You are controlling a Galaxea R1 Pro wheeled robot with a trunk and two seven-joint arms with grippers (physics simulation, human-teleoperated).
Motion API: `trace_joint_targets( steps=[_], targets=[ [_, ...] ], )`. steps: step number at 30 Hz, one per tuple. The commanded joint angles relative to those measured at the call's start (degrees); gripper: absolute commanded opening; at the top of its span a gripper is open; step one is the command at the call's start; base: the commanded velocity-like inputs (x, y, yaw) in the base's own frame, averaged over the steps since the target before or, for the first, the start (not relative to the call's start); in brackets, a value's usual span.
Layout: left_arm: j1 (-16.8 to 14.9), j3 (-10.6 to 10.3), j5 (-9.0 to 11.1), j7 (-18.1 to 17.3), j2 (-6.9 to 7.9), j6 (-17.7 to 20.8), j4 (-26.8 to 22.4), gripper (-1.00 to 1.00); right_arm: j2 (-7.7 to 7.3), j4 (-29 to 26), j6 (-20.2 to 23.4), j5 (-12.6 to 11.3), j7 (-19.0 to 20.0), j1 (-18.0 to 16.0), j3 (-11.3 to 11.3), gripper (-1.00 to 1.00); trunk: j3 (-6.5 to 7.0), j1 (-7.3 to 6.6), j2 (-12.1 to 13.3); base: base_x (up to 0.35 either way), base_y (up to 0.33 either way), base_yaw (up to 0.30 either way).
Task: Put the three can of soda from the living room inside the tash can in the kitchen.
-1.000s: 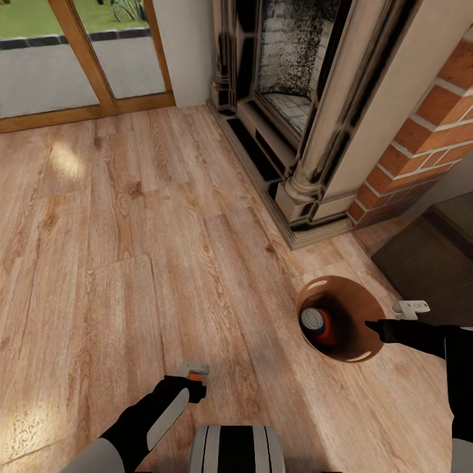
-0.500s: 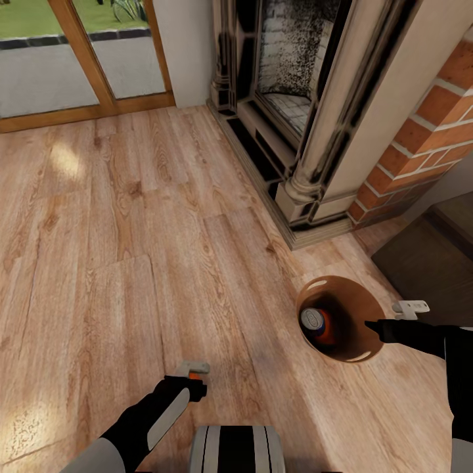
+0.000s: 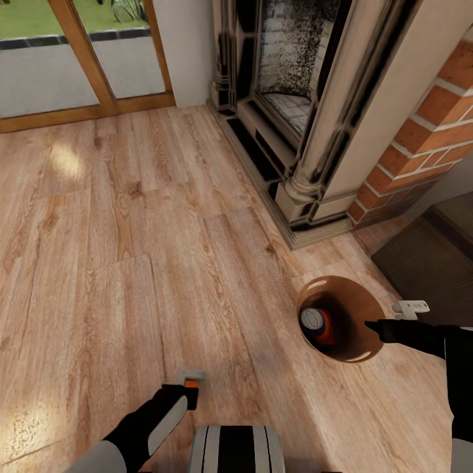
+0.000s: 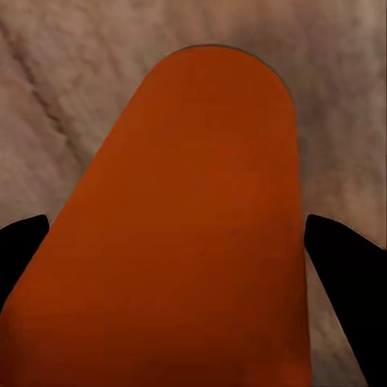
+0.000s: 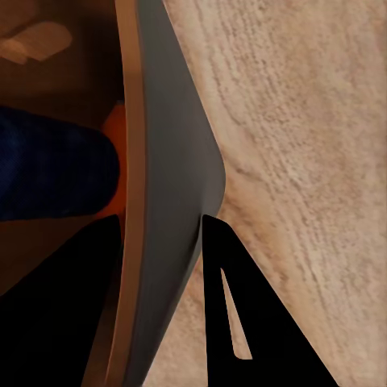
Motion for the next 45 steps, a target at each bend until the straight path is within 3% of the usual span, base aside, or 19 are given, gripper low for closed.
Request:
trace_joint_targets(
  steps=[1, 14, 16, 20, 21, 22, 29, 33, 35, 37, 39, 41, 42, 44, 45],
  targets=[
    [0.01, 0.03, -0.32, -0.01, -0.14, -0.08, 0.27, -1.00, 0.00, -0.01, 0.40, -0.69, 0.05, -0.01, 0.02, -1.00, 0.00, 0.00, 0.00, 0.000, 0.000, 0.000],
    [0.15, -0.01, -0.33, 0.24, -0.65, -0.35, -2.25, -1.00, 0.00, -0.01, 0.40, -0.69, 0.07, -0.01, 0.02, -1.00, 0.00, 0.00, 0.00, 0.000, 0.000, 0.000],
    [0.17, -0.37, -0.28, 1.06, -0.38, 1.61, -11.72, -1.00, 0.00, -0.01, 0.40, -0.69, 0.07, -0.01, 0.02, -1.00, 0.00, 0.00, 0.00, 0.000, 0.000, 0.000],
    [0.23, -0.46, -0.03, 5.28, 0.04, 9.87, -27.41, -1.00, 0.00, -0.01, 0.40, -0.69, 0.07, -0.01, 0.02, -1.00, 0.00, 0.00, 0.00, 0.000, 0.000, 0.000],
    [0.26, -0.80, 0.33, 7.30, 0.10, 14.38, -34.03, -1.00, 0.00, -0.01, 0.40, -0.69, 0.07, -0.01, 0.02, -1.00, 0.00, 0.00, 0.00, 0.000, 0.000, 0.000],
    [0.26, -0.92, 0.51, 7.91, 0.13, 16.77, -37.21, -1.00, -0.03, -0.01, 0.40, -0.69, 0.07, -0.01, 0.02, -1.00, 0.00, 0.00, 0.00, 0.000, 0.000, 0.000],
    [0.28, -1.01, 1.90, 8.18, 0.42, 22.36, -42.07, -1.00, 0.00, -0.01, 0.40, -0.69, 0.03, -0.01, 0.02, -1.00, 0.00, 0.00, 0.00, 0.000, 0.000, 0.000],
    [0.34, -1.01, 5.67, 7.96, 0.97, 27.92, -44.98, -1.00, 0.00, -0.01, 0.40, -0.69, 0.03, -0.01, 0.02, -1.00, 0.00, 0.00, 0.00, 0.000, 0.000, 0.000],
    [0.35, -1.08, 8.77, 7.28, 1.85, 29.89, -46.24, -1.00, 0.00, -0.01, 0.40, -0.69, 0.00, -0.01, 0.02, -1.00, 0.00, 0.00, 0.00, 0.000, 0.000, 0.000],
    [0.35, -1.08, 13.07, 5.39, 3.95, 30.49, -46.68, -1.00, 0.00, -0.01, 0.40, -0.69, -0.01, -0.01, 0.02, -1.00, 0.00, 0.00, 0.00, 0.000, 0.000, 0.000],
    [0.36, -1.04, 18.03, 1.30, 7.42, 30.74, -47.10, -1.00, 0.05, -0.01, 0.40, -0.69, -0.01, -0.01, 0.02, -1.00, 0.00, 0.00, 0.00, 0.000, 0.000, 0.000],
    [0.36, -1.01, 20.57, -3.76, 9.86, 30.79, -47.44, -1.00, 0.10, -0.01, 0.42, -0.69, -0.01, -0.01, 0.02, -1.00, 0.00, 0.00, 0.00, 0.000, 0.000, 0.000],
    [0.36, -0.85, 21.53, -8.03, 11.29, 30.79, -47.56, -1.00, 0.15, -0.01, 0.43, -0.69, -0.01, -0.01, 0.02, -1.00, 0.00, 0.00, 0.00, 0.000, 0.000, 0.000],
    [0.36, -0.08, 22.62, -21.24, 15.00, 30.71, -47.71, -1.00, 0.39, -0.01, 0.46, -0.69, -0.02, -0.01, 0.02, -1.00, 0.00, 0.00, 0.00, 0.000, 0.000, 0.000],
    [0.36, 1.88, 22.84, -29.43, 17.18, 30.55, -47.75, -1.00, 0.50, -0.01, 0.48, -0.69, -0.06, -0.01, 0.05, -1.00, 0.00, 0.00, 0.00, 0.000, 0.000, 0.000]
  ],
)
